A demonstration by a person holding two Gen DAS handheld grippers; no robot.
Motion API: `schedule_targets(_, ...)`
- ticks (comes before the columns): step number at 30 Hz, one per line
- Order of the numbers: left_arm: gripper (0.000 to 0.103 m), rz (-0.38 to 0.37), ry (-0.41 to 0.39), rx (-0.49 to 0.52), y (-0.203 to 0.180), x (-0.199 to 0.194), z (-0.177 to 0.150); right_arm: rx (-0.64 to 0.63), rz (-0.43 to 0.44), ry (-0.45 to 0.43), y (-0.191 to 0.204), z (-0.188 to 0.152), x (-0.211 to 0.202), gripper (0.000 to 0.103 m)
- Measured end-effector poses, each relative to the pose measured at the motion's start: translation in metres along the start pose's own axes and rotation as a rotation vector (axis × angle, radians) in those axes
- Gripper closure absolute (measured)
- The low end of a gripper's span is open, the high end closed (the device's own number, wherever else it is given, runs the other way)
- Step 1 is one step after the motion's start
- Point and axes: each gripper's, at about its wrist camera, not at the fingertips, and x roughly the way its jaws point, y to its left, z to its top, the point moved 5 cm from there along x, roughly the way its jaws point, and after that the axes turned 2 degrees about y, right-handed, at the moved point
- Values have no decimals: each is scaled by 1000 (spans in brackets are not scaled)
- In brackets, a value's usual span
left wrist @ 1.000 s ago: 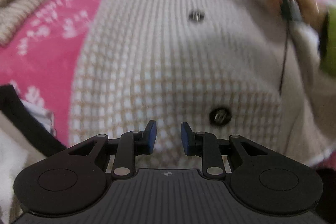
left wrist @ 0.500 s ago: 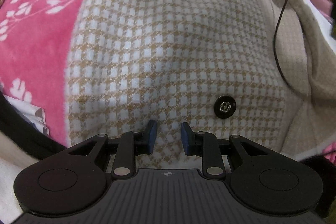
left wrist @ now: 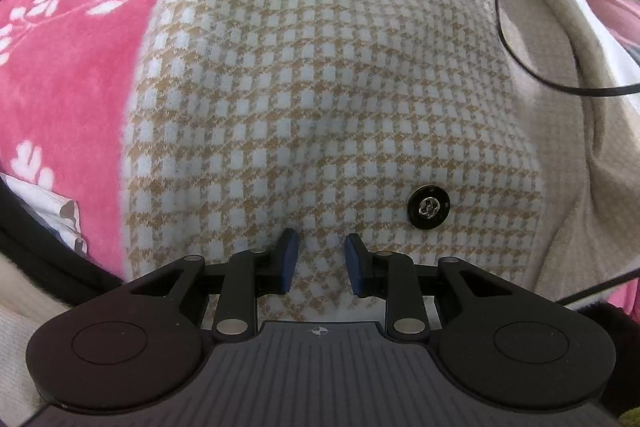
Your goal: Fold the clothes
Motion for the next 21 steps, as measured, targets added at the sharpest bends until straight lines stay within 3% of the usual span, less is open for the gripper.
schedule_targets(3, 77, -17, 3, -10, 3, -2, 0, 834, 239, -143, -103, -22, -33, 95)
schedule_targets(4, 77, -22, 7, -15, 5, -3, 0, 1101, 298, -178, -133, -44, -34, 95)
schedule_targets(7, 77, -31, 19, -20, 7, -3, -1, 1742, 414, -169, -170, -146, -8, 94)
schedule_targets(8, 77, -33, 21, -19, 8, -3, -1, 1860, 401, -107, -174, -174, 0, 94)
schedule_targets(9, 77, -34, 22, -20, 8, -4, -2, 1871, 372, -30, -176, -189, 3, 93)
schedule_targets(11, 77, -34, 23, -28, 9, -4, -3, 1743, 340, 33, -181, -183, -3, 89)
schedule_targets(13, 77, -32, 24, -35, 10, -5, -3, 1533, 293, 61, -189, -158, -19, 72)
schedule_targets(18, 77, -29, 30, -36, 12, -4, -2, 868, 67, -24, -195, -50, -57, 45)
schedule_targets(21, 77, -28, 31, -29, 11, 0, 8, 617, 108, 82, -180, 3, -15, 37)
